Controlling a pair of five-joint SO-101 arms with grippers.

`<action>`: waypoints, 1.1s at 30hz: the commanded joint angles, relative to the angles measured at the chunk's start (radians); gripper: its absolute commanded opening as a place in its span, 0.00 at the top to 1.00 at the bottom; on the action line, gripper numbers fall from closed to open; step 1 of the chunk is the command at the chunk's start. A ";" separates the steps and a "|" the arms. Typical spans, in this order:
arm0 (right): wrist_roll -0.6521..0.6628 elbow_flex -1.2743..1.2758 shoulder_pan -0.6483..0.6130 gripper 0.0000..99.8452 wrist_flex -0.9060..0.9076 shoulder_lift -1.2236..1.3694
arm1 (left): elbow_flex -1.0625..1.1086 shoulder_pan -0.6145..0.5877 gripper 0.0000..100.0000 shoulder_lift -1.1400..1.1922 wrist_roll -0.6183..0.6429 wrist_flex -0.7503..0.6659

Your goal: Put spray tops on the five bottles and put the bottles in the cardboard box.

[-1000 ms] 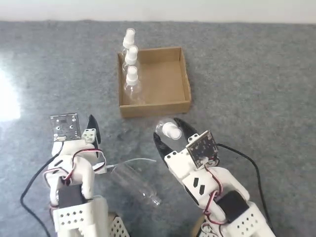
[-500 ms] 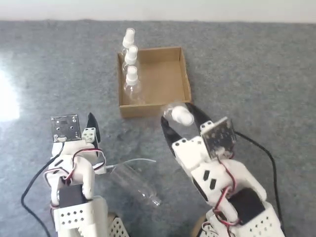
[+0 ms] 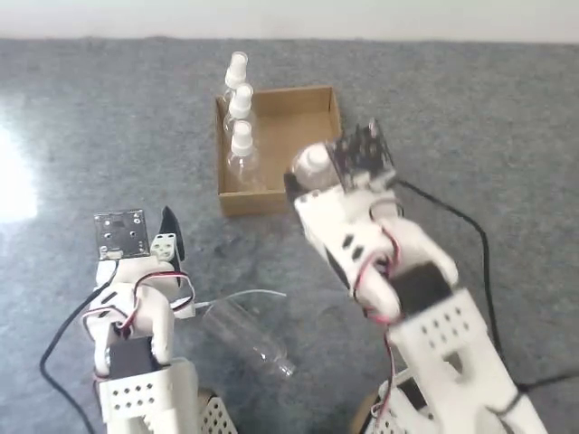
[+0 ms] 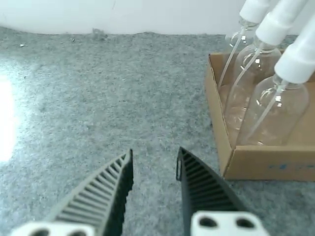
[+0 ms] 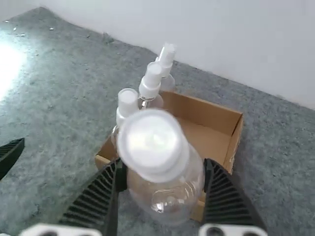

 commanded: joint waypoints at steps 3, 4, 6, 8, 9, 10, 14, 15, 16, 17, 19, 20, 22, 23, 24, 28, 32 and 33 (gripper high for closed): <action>-0.006 -0.183 0.056 0.90 -0.067 0.214 | -0.012 -0.006 0.87 -0.017 -0.008 -0.028; -0.008 -0.206 0.056 0.90 -0.067 0.252 | -0.012 -0.006 0.87 -0.017 -0.008 -0.028; -0.008 -0.253 0.058 0.90 -0.064 0.320 | -0.012 -0.006 0.87 -0.017 -0.008 -0.028; -0.008 -0.293 0.065 0.90 -0.065 0.377 | -0.012 -0.006 0.87 -0.017 -0.008 -0.029; -0.008 -0.316 0.067 0.90 -0.065 0.406 | -0.012 -0.006 0.87 -0.017 -0.008 -0.029; -0.008 -0.339 0.067 0.90 -0.065 0.433 | -0.012 -0.006 0.87 -0.017 -0.008 -0.029; -0.008 -0.430 0.067 0.90 -0.065 0.544 | -0.012 -0.006 0.87 -0.017 -0.008 -0.029; -0.008 -0.454 0.067 0.90 -0.065 0.572 | -0.012 -0.006 0.87 -0.017 -0.008 -0.029; -0.008 -0.480 0.067 0.90 -0.065 0.596 | -0.012 -0.006 0.87 -0.017 -0.008 -0.029; -0.008 -0.505 0.068 0.90 -0.065 0.622 | -0.012 -0.006 0.87 -0.017 -0.008 -0.029; -0.008 -0.554 0.079 0.90 -0.065 0.677 | -0.012 -0.006 0.87 -0.017 -0.008 -0.029; -0.009 -0.582 0.084 0.90 -0.065 0.705 | -0.012 -0.006 0.87 -0.017 -0.008 -0.029; -0.009 -0.638 0.090 0.90 -0.065 0.765 | -0.012 -0.006 0.87 -0.017 -0.008 -0.029; -0.009 -0.667 0.099 0.90 -0.065 0.796 | -0.012 -0.006 0.87 -0.017 -0.008 -0.029; -0.009 -0.698 0.107 0.90 -0.065 0.829 | -0.012 -0.006 0.87 -0.017 -0.008 -0.029; -0.011 -0.815 0.119 0.90 -0.065 0.960 | -0.012 -0.006 0.87 -0.017 -0.008 -0.029; -0.011 -0.901 0.136 0.90 -0.065 1.058 | -0.012 -0.006 0.87 -0.017 -0.008 -0.029; -0.011 -0.921 0.139 0.90 -0.065 1.079 | -0.012 -0.006 0.87 -0.017 -0.008 -0.029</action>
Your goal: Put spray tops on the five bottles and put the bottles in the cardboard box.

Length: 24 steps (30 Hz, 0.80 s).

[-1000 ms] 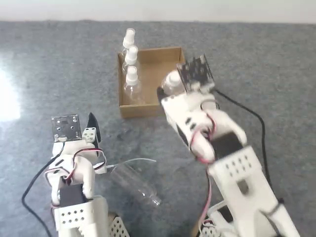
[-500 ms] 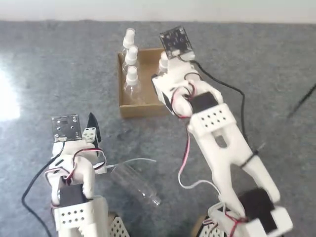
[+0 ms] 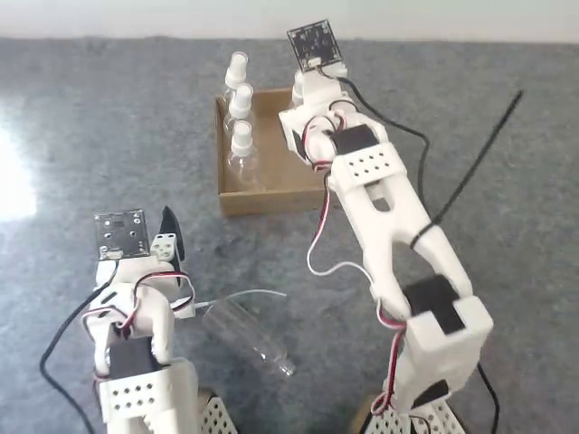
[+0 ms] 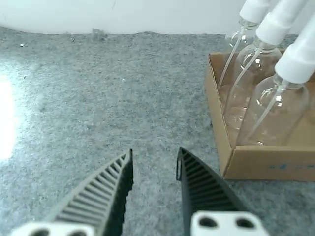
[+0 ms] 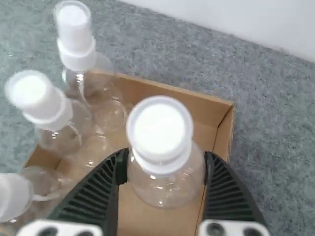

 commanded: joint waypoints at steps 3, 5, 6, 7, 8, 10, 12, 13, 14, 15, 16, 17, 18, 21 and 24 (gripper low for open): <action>-0.011 -0.167 0.028 0.90 -0.025 0.067 | -0.012 -0.006 0.87 -0.017 -0.008 -0.028; -0.011 -0.203 0.031 0.89 -0.025 0.101 | -0.012 -0.006 0.87 -0.017 -0.008 -0.028; -0.011 -0.221 0.033 0.89 -0.025 0.117 | -0.012 -0.006 0.87 -0.017 -0.008 -0.028; -0.011 -0.242 0.033 0.89 -0.025 0.134 | -0.012 -0.006 0.87 -0.017 -0.008 -0.028; -0.011 -0.262 0.033 0.89 -0.025 0.153 | -0.012 -0.006 0.87 -0.017 -0.008 -0.028; -0.011 -0.310 0.033 0.89 -0.025 0.194 | -0.012 -0.006 0.87 -0.017 -0.008 -0.028; -0.011 -0.356 0.033 0.89 -0.025 0.237 | -0.012 -0.006 0.87 -0.017 -0.008 -0.028; -0.011 -0.379 0.033 0.89 -0.025 0.257 | -0.012 -0.006 0.87 -0.017 -0.008 -0.028; -0.011 -0.400 0.033 0.89 -0.025 0.274 | -0.012 -0.006 0.87 -0.017 -0.008 -0.028; -0.011 -0.420 0.033 0.89 -0.025 0.292 | -0.012 -0.006 0.87 -0.017 -0.008 -0.028; -0.011 -0.439 0.033 0.89 -0.025 0.308 | -0.012 -0.006 0.87 -0.017 -0.008 -0.028; -0.014 -0.456 0.033 0.89 -0.025 0.323 | -0.012 -0.006 0.87 -0.017 -0.008 -0.028; -0.029 -0.471 0.035 0.89 -0.025 0.337 | -0.012 -0.006 0.87 -0.017 -0.008 -0.028; -0.097 -0.502 0.035 0.89 -0.025 0.369 | -0.012 -0.006 0.87 -0.017 -0.008 -0.028; -0.118 -0.512 0.030 0.89 -0.025 0.387 | -0.012 -0.006 0.87 -0.017 -0.008 -0.028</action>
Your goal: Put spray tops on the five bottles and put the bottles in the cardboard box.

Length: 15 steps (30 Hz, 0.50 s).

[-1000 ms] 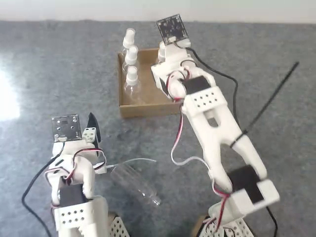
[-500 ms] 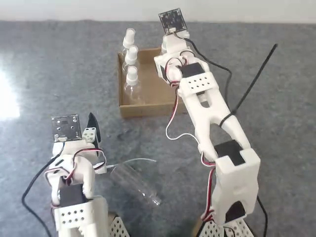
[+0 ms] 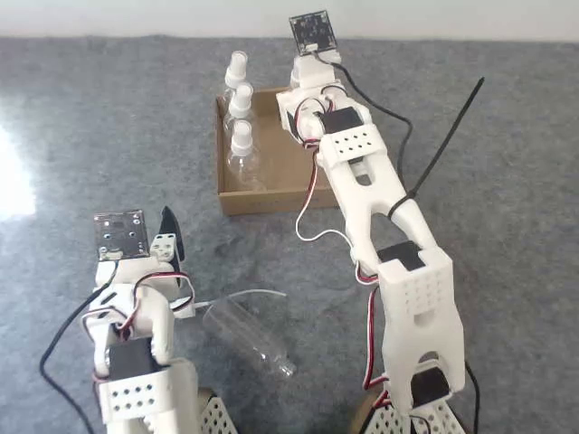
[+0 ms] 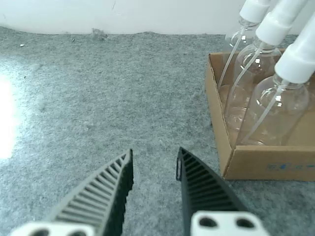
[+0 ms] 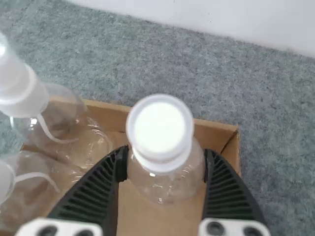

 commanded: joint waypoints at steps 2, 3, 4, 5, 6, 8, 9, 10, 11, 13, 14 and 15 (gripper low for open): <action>-0.026 -0.080 0.008 0.89 -0.025 -0.019 | -0.012 -0.006 0.87 -0.017 -0.008 -0.028; -0.026 -0.080 0.008 0.89 -0.025 -0.019 | -0.012 -0.006 0.87 -0.017 -0.008 -0.028; -0.026 -0.080 0.008 0.89 -0.025 -0.018 | -0.012 -0.006 0.87 -0.017 -0.008 -0.028; -0.026 -0.080 0.008 0.89 -0.025 -0.015 | -0.012 -0.006 0.87 -0.017 -0.008 -0.028; -0.026 -0.080 0.008 0.89 -0.025 -0.012 | -0.012 -0.006 0.87 -0.017 -0.008 -0.028; -0.026 -0.080 0.008 0.89 -0.025 -0.008 | -0.012 -0.006 0.87 -0.017 -0.008 -0.028; -0.026 -0.080 0.007 0.89 -0.025 -0.002 | -0.012 -0.006 0.87 -0.017 -0.008 -0.028; -0.026 -0.080 0.007 0.89 -0.025 0.004 | -0.012 -0.006 0.87 -0.017 -0.008 -0.028; -0.026 -0.080 0.007 0.89 -0.025 0.010 | -0.012 -0.006 0.87 -0.017 -0.008 -0.028; -0.026 -0.078 0.007 0.89 -0.025 0.021 | -0.012 -0.006 0.87 -0.017 -0.008 -0.028; -0.026 -0.078 0.007 0.89 -0.025 0.025 | -0.012 -0.006 0.87 -0.017 -0.008 -0.028; -0.026 -0.078 0.007 0.89 -0.025 0.031 | -0.012 -0.006 0.87 -0.017 -0.008 -0.028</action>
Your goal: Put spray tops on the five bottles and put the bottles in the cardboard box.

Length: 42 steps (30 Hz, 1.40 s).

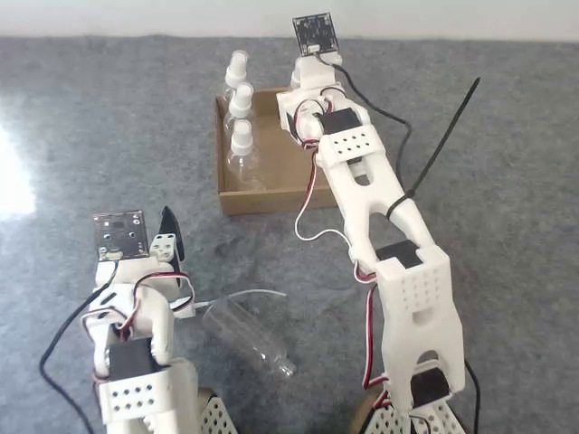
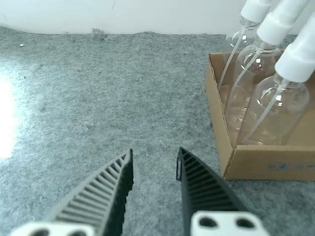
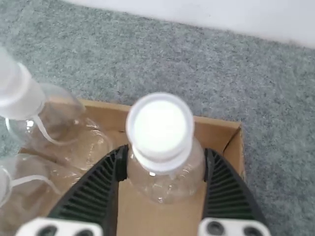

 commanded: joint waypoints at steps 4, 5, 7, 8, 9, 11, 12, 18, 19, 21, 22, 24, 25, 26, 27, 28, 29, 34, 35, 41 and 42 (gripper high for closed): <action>-0.011 -0.057 0.002 0.89 -0.022 -0.001 | -0.012 -0.006 0.87 -0.017 -0.008 -0.028; -0.011 -0.057 0.001 0.89 -0.022 -0.001 | -0.012 -0.006 0.87 -0.017 -0.008 -0.028; -0.011 -0.057 0.001 0.89 -0.031 -0.004 | -0.012 -0.006 0.87 -0.017 -0.008 -0.028; -0.011 -0.057 0.001 0.89 -0.047 -0.004 | -0.012 -0.006 0.87 -0.017 -0.008 -0.028; -0.009 -0.054 0.001 0.89 -0.062 -0.001 | -0.012 -0.006 0.87 -0.017 -0.008 -0.028; -0.009 -0.052 0.001 0.89 -0.077 0.002 | -0.012 -0.006 0.87 -0.017 -0.008 -0.028; -0.009 -0.052 0.001 0.89 -0.077 0.002 | -0.012 -0.006 0.87 -0.017 -0.008 -0.028; -0.009 -0.037 0.001 0.89 -0.082 0.010 | -0.012 -0.006 0.87 -0.017 -0.008 -0.028; -0.009 -0.034 0.001 0.89 -0.084 0.016 | -0.012 -0.006 0.87 -0.017 -0.008 -0.028; -0.009 -0.034 0.001 0.89 -0.084 0.036 | -0.012 -0.006 0.87 -0.017 -0.008 -0.028; -0.008 -0.034 0.001 0.89 -0.084 0.044 | -0.012 -0.006 0.87 -0.017 -0.008 -0.028; -0.008 -0.035 -0.001 0.86 -0.084 0.053 | -0.012 -0.006 0.87 -0.017 -0.008 -0.028; -0.008 -0.035 -0.002 0.84 -0.082 0.053 | -0.012 -0.006 0.87 -0.017 -0.008 -0.028; -0.008 -0.035 -0.007 0.80 -0.079 0.053 | -0.012 -0.006 0.87 -0.017 -0.009 -0.028; -0.008 -0.035 -0.010 0.77 -0.077 0.053 | -0.012 -0.006 0.87 -0.017 -0.009 -0.028; -0.008 -0.035 -0.010 0.74 -0.076 0.053 | -0.012 -0.006 0.87 -0.017 -0.009 -0.028; -0.008 -0.035 -0.012 0.72 -0.076 0.054 | -0.012 -0.006 0.87 -0.017 -0.009 -0.028; -0.008 -0.035 -0.012 0.68 -0.076 0.058 | -0.012 -0.006 0.87 -0.017 -0.009 -0.028; -0.008 -0.035 -0.012 0.68 -0.074 0.058 | -0.012 -0.006 0.87 -0.017 -0.009 -0.028; -0.005 -0.035 -0.012 0.68 -0.074 0.053 | -0.012 -0.006 0.87 -0.017 -0.009 -0.028; 0.003 -0.035 -0.012 0.68 -0.074 0.053 | -0.012 -0.006 0.87 -0.017 -0.009 -0.028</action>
